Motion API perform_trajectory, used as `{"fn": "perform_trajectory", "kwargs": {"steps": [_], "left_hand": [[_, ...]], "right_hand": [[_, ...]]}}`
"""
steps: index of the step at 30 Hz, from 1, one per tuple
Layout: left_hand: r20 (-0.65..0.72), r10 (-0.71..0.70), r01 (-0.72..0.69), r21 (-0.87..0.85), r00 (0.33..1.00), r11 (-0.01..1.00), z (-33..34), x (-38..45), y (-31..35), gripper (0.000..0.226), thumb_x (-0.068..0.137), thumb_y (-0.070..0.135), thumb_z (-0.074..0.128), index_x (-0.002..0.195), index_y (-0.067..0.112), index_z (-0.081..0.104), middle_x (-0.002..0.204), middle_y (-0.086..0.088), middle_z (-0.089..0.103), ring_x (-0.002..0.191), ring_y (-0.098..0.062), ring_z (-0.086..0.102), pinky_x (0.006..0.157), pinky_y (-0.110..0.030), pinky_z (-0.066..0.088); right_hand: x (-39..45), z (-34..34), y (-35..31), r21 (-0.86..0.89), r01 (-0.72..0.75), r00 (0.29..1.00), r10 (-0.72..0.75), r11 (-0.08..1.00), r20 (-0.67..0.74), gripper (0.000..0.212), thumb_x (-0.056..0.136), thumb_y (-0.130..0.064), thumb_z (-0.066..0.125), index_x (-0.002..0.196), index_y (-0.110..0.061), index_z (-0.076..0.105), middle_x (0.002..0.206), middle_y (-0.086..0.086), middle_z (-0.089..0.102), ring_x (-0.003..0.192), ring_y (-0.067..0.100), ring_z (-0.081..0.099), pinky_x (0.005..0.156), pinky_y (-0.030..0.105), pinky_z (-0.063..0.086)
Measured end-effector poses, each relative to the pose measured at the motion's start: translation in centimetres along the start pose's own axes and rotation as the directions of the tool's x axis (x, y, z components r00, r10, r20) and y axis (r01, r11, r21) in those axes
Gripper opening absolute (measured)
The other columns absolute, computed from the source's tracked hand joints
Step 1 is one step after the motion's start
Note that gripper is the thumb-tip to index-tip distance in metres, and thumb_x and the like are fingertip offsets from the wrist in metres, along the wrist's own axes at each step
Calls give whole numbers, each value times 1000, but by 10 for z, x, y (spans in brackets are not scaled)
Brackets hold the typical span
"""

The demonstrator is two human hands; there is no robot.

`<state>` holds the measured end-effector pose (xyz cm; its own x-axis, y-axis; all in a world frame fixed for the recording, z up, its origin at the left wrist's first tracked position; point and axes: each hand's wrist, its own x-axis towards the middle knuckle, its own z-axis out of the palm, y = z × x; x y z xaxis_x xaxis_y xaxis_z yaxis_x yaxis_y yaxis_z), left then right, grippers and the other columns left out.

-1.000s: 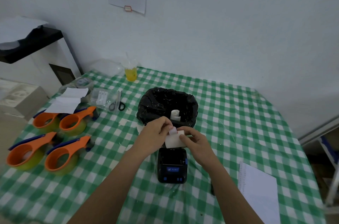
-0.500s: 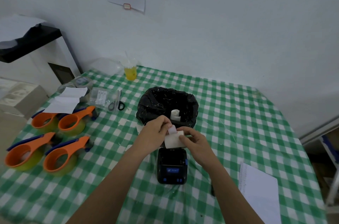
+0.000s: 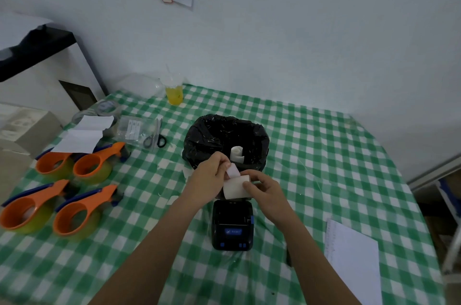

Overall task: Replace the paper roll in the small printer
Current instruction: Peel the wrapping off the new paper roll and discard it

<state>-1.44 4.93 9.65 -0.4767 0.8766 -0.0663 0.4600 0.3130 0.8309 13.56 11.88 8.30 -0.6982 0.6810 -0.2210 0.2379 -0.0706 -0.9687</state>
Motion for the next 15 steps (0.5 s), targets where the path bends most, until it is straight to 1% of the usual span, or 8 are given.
{"fn": "perform_trajectory", "kwargs": {"steps": [3,5,6,8,10,11,13,15], "left_hand": [[-37,-60,56,-96,997,994,-1,10,-3,12,98,19,38,90,20,47,71,4,62,76,-19,64,74,-37,53],[-76,-59,54,-73,995,996,-2,22,-6,11,97,20,41,90,19,50,75,2,63,81,-22,65,76,-40,54],[-100,-46,41,-48,994,998,-3,28,-8,11,96,21,44,90,19,52,77,2,63,82,-21,64,76,-40,54],[-145,-6,11,33,989,999,-1,43,-10,12,94,22,49,91,16,58,80,3,59,80,-18,59,72,-33,48],[-180,31,-9,117,983,993,4,62,-12,13,92,23,54,90,14,63,87,1,57,81,-15,54,71,-26,40],[-194,39,-11,145,980,989,8,74,-15,13,90,24,56,90,15,64,91,-2,57,84,-16,53,73,-25,40],[-201,27,6,163,979,987,15,96,-18,11,88,25,59,87,16,65,93,-4,56,90,-20,53,75,-29,44],[-166,-1,32,183,986,983,25,115,-19,10,88,24,59,87,16,64,91,-4,55,87,-22,55,72,-33,47]], "right_hand": [[5,-4,6,-25,-23,999,23,999,-24,19,91,-14,54,105,-23,64,95,3,60,69,-6,59,58,11,49],[10,-9,11,-26,-42,997,40,999,-72,19,91,-14,54,106,-21,64,97,2,59,75,1,58,58,9,48],[13,-12,13,-18,-48,993,46,999,-107,19,91,-14,54,106,-21,64,97,1,59,78,4,57,58,8,48],[21,-17,17,0,-53,981,52,999,-188,18,91,-13,55,105,-20,63,98,1,59,80,8,56,60,7,49],[31,-23,20,2,-57,968,55,998,-245,18,90,-14,57,104,-23,64,101,1,60,83,11,57,63,12,50],[37,-26,22,2,-60,963,58,998,-264,18,89,-15,57,104,-24,64,103,2,60,86,13,57,66,15,49],[48,-33,25,9,-58,955,58,998,-292,19,89,-16,58,104,-25,65,107,3,62,91,17,58,72,21,48],[57,-39,30,18,-58,945,61,998,-320,19,88,-16,58,104,-24,66,110,6,63,95,20,59,76,27,50]]}}
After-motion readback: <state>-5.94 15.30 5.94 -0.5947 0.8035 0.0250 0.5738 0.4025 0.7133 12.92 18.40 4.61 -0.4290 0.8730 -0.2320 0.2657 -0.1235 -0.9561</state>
